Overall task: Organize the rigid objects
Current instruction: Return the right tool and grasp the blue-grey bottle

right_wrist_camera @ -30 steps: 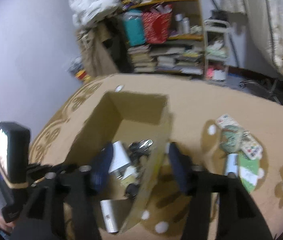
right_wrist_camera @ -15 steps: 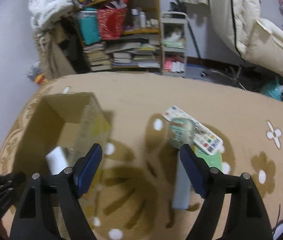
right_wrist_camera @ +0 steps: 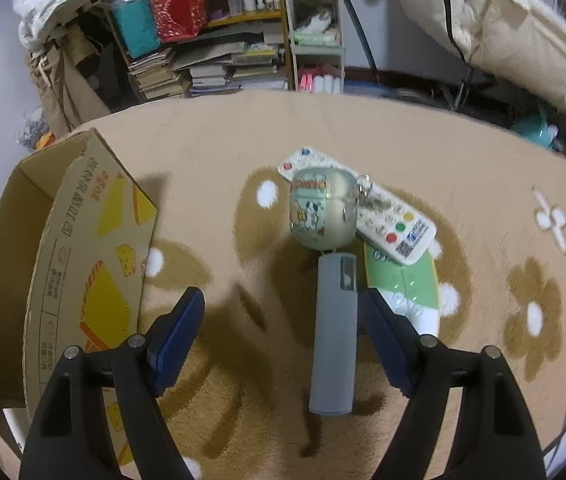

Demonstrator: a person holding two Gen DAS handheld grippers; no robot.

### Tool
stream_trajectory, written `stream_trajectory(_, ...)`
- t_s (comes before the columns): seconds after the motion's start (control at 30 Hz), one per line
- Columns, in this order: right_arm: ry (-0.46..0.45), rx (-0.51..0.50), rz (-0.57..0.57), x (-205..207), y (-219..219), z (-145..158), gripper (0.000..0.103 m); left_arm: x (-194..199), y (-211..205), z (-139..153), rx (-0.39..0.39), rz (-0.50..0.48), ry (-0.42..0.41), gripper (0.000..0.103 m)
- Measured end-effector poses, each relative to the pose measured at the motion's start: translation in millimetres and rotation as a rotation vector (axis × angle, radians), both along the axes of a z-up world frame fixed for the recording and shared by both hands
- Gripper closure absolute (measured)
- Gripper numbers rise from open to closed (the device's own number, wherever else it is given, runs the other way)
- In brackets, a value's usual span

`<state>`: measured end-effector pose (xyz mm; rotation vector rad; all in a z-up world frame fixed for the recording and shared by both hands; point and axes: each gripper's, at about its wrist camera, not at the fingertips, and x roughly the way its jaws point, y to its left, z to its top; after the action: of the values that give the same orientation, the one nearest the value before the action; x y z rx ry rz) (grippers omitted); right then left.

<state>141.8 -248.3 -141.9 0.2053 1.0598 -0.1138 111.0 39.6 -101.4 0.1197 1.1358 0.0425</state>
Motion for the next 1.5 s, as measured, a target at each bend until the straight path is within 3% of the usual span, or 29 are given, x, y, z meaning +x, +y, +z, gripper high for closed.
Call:
stream_trajectory(0.1, 0.011, 0.05, -0.042, -0.2, -10.5, -5.3, 0.018, 0.5, -0.1, 0.1, -0.005, 0.0, 0.002, 0.093)
stream_trajectory(0.33, 0.026, 0.039, -0.068, -1.7, -18.7, -12.2, 0.019, 1.2, 0.4, 0.1, -0.015, 0.004, 0.004, 0.093)
stream_trajectory(0.43, 0.044, 0.036, -0.066, -1.1, -18.9, -17.8, 0.034, 1.2, 1.3, 0.1, -0.016, 0.004, 0.005, 0.092)
stream_trajectory(0.63, 0.119, 0.012, -0.021, 1.0, -13.2, -38.2, 0.038, 1.3, 1.7, -0.1, -0.018, 0.005, 0.005, 0.092)
stream_trajectory(0.77, 0.15, -0.027, -0.035, -0.1, -13.3, -49.5, 0.058, 1.4, 2.0, -0.1, -0.018, 0.006, 0.008, 0.092)
stream_trajectory(0.93, 0.138, 0.009, -0.06, -2.1, -20.5, -50.6, 0.059, 1.8, 2.6, -0.2, -0.02, 0.007, 0.008, 0.093)
stream_trajectory(1.0, 0.133, -0.014, -0.054, -3.2, -19.2, -50.9, 0.064, 2.1, 2.7, -0.1, -0.021, 0.008, 0.009, 0.093)
stream_trajectory(1.03, 0.134, -0.033, -0.053, -3.6, -18.3, -50.8, 0.071, 2.1, 2.9, -0.3, -0.022, 0.008, 0.009, 0.093)
stream_trajectory(1.5, 0.152, 0.007, 0.007, -27.6, 2.2, -39.3, 0.073, 2.8, 2.7, -0.6, -0.024, 0.01, 0.012, 0.093)
